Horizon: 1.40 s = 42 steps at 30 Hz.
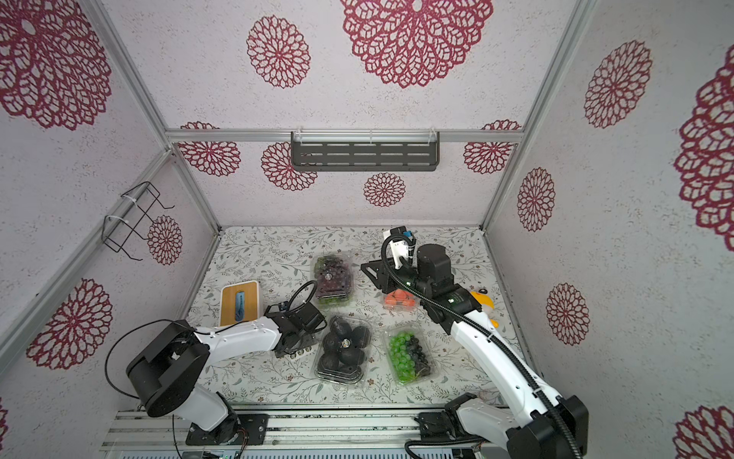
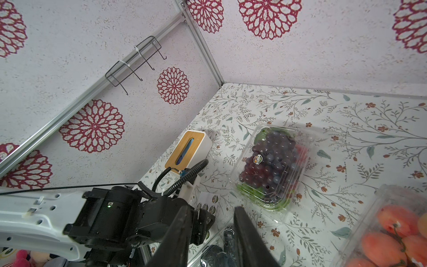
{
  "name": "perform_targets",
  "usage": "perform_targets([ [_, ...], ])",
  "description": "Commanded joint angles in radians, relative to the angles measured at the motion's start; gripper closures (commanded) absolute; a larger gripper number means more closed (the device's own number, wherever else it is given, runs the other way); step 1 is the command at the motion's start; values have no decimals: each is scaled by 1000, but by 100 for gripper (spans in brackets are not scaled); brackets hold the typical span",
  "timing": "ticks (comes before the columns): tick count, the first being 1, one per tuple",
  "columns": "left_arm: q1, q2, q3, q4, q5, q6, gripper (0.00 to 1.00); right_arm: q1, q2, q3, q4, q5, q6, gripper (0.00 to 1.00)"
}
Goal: Label fruit boxes
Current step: Pick up the label sticker from the center of the board.
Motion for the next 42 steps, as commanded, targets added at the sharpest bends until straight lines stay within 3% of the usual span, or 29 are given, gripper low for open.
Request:
perform_targets([
  [1, 0, 70, -88, -26, 94, -27, 31, -6, -38, -13, 58, -25, 16, 65],
  [7, -1, 100, -96, 4, 109, -10, 54, -6, -45, -27, 80, -41, 26, 66],
  [11, 1, 82, -80, -18, 101, 17, 53, -6, -42, -31, 87, -35, 28, 66],
  [16, 2, 37, -66, -46, 74, 39, 62, -6, -39, -32, 91, -31, 18, 66],
  [18, 2, 15, -59, -56, 57, 39, 71, -6, -37, -32, 92, -31, 15, 66],
  [24, 2, -98, -43, -111, -9, 49, 72, -6, -23, -32, 98, -33, 13, 66],
  [27, 9, -194, -43, -94, -35, 112, 81, -5, -17, -37, 115, -51, 16, 66],
  [30, 29, -284, -64, -15, 10, 187, 88, -6, -5, -37, 123, -64, 16, 66],
  [37, 46, -397, -37, 4, 39, 303, 91, -5, 25, -37, 146, -80, 10, 66],
  [42, 46, -559, -66, 181, 165, 469, 92, -20, 77, -49, 254, -184, 53, 65],
])
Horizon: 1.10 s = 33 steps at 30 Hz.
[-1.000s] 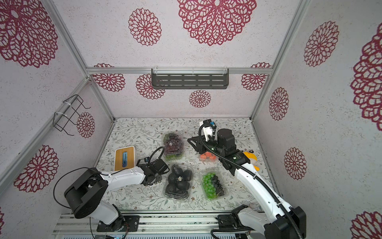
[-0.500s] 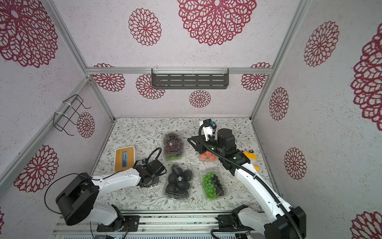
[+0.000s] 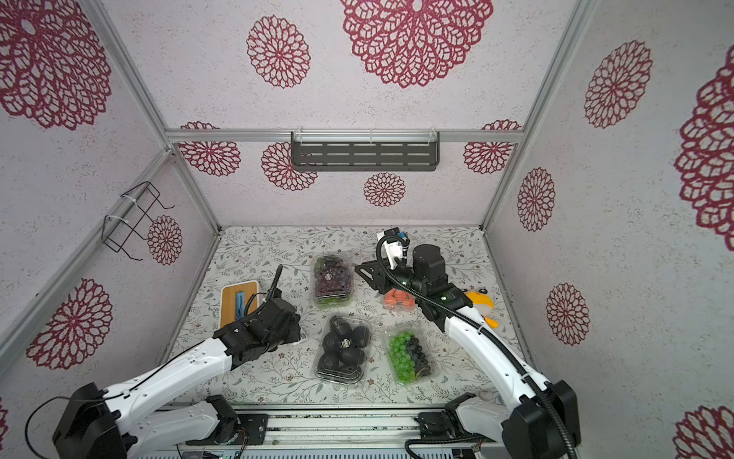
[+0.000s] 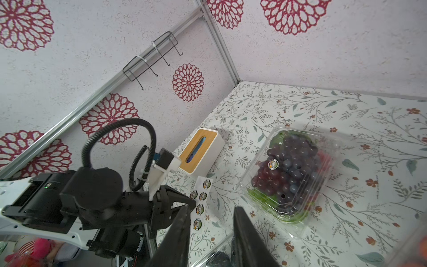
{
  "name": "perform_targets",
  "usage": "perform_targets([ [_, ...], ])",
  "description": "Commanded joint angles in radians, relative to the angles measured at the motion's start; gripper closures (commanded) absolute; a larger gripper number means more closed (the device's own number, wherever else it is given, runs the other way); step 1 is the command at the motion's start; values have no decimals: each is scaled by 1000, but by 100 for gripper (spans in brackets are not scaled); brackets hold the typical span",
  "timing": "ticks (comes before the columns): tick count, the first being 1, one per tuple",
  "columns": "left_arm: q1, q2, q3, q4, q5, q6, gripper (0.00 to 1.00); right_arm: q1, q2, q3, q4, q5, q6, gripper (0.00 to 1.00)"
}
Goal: Label fruit boxes
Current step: Pick up the label sticker from the center of the board.
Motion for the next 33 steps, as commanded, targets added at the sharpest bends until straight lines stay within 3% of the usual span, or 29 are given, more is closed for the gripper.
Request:
perform_targets([
  [1, 4, -109, 11, 129, 102, 153, 92, -23, 5, -19, 140, -90, 37, 63],
  [4, 3, -181, 37, 168, 166, 222, 90, -33, -30, -56, 185, -100, 16, 49],
  [7, 2, -182, 62, 257, 315, 279, 89, -32, -43, -88, 269, -164, 18, 38],
  [11, -7, -158, 96, 366, 466, 335, 90, -32, -28, -103, 358, -243, 5, 36],
  [16, -10, -156, 114, 433, 584, 368, 89, -32, 12, -128, 541, -366, 93, 37],
  [21, -12, -123, 114, 491, 640, 390, 89, -27, 84, -110, 671, -420, 190, 39],
  [27, -15, -134, 104, 522, 672, 404, 89, 8, 144, -78, 697, -487, 212, 46],
  [33, -14, -139, 99, 517, 663, 410, 89, 16, 139, -91, 730, -514, 224, 65],
])
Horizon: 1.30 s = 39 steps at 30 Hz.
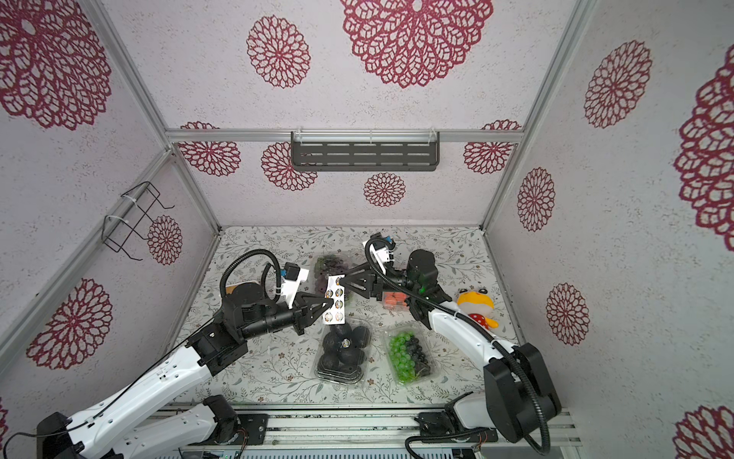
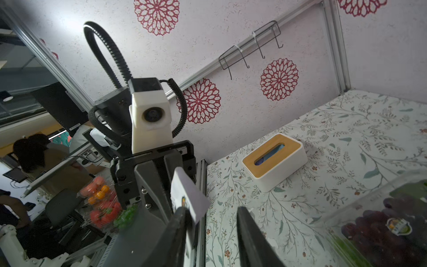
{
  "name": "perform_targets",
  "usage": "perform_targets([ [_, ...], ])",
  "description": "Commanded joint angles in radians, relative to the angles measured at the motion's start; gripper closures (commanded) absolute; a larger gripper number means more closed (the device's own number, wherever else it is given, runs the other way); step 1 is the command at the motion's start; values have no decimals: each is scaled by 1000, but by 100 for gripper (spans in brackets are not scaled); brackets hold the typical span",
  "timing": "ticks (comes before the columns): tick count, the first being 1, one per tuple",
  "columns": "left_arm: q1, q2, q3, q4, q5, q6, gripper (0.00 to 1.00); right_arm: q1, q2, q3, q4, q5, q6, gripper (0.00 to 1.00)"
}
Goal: Label fruit boxes
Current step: Pick up the label sticker from the center of the board, then adjust the label sticker.
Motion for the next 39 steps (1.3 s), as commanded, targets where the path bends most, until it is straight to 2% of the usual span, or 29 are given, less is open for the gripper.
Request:
perform_targets([
  [1, -5, -13, 3, 28, 14, 33, 89, 2, -25, 24, 84, -46, 8, 68],
  [5, -5, -16, -1, 26, 5, 36, 90, 4, -24, 17, 111, -55, 31, 72],
  [11, -4, -10, -4, 28, 3, 37, 90, 5, -24, 13, 129, -64, 37, 100],
  [16, -3, -12, -11, 28, -28, 44, 86, 3, -51, 7, 74, -61, -20, 100],
  [17, -4, -12, -12, 30, -31, 46, 82, 4, -58, 8, 56, -56, -36, 100],
  [18, -3, -13, -13, 31, -35, 48, 74, 3, -64, 8, 34, -55, -55, 100],
  [22, 3, -35, -24, 50, -59, 78, 33, -1, -96, -1, -12, -41, -104, 100],
  [24, 21, -47, -41, 96, -51, 83, 24, -2, -110, 1, -42, -27, -126, 100],
  [28, 91, -23, -41, 170, 31, 71, 12, -4, -132, -5, -61, -31, -146, 100],
  [33, 126, 41, 12, 275, 266, 114, 3, -3, -165, -33, -6, -85, -128, 100],
  [36, 126, 82, 67, 264, 350, 141, 2, -1, -192, -53, 24, -106, -117, 100],
  [39, 120, 126, 92, 304, 446, 121, 12, -2, -217, -64, 10, -97, -137, 100],
])
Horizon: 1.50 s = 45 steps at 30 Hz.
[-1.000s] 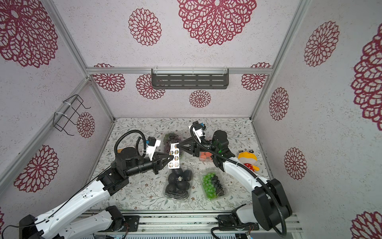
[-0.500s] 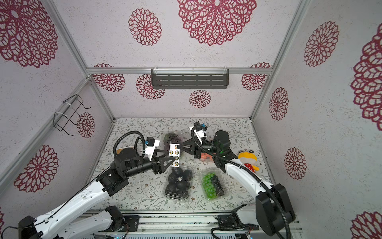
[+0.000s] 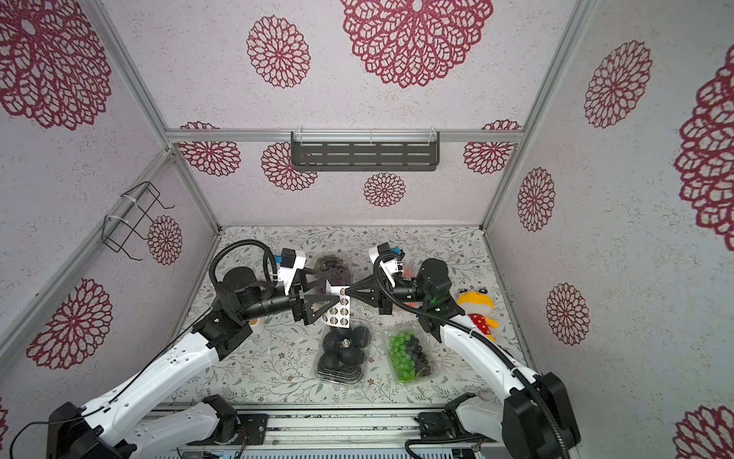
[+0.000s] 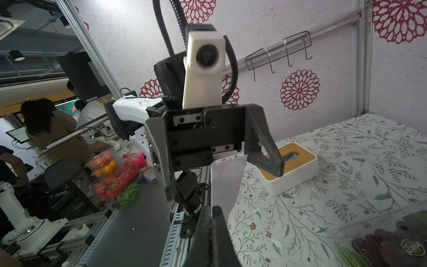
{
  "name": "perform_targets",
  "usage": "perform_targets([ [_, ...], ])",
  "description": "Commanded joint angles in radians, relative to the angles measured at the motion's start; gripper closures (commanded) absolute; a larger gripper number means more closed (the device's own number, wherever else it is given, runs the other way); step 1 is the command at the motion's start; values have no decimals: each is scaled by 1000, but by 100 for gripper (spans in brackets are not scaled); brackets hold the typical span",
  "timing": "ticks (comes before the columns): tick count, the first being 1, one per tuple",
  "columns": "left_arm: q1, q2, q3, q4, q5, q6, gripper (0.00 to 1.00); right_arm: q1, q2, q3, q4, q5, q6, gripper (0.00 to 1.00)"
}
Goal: Label fruit boxes
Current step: Adjust the label sticker.
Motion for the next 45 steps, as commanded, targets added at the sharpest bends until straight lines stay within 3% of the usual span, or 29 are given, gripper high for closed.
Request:
perform_targets([
  [1, -4, 28, 28, 106, 174, 10, 20, -3, -50, 8, 48, -25, -36, 100],
  [4, -4, 30, 17, 130, 189, 0, 50, -4, -56, 3, 42, -16, -42, 100],
  [13, -4, 41, 8, 119, 185, -6, 90, -2, -48, 12, 31, -9, -48, 100],
  [16, -4, 43, 13, 98, 171, 1, 87, -3, -42, 13, 30, -9, -50, 100],
  [19, -4, 48, 16, 74, 157, 7, 73, -3, -41, 13, 24, -4, -54, 100],
  [21, -4, 53, 16, 68, 152, 6, 71, -4, -40, 13, 23, -3, -56, 100],
  [24, -3, 60, 19, 64, 149, 6, 74, -2, -38, 14, 21, -4, -59, 100],
  [30, -3, 63, 25, 66, 158, 6, 94, -2, -34, 15, 6, -6, -73, 100],
  [38, 0, 30, 3, 84, 179, -7, 88, -2, -36, 15, -23, 4, -100, 100],
  [42, 0, 30, -9, 93, 190, -10, 99, -1, -40, 17, -25, 4, -100, 100],
  [45, 1, 35, -9, 92, 195, -13, 100, -2, -39, 18, -20, 4, -100, 100],
])
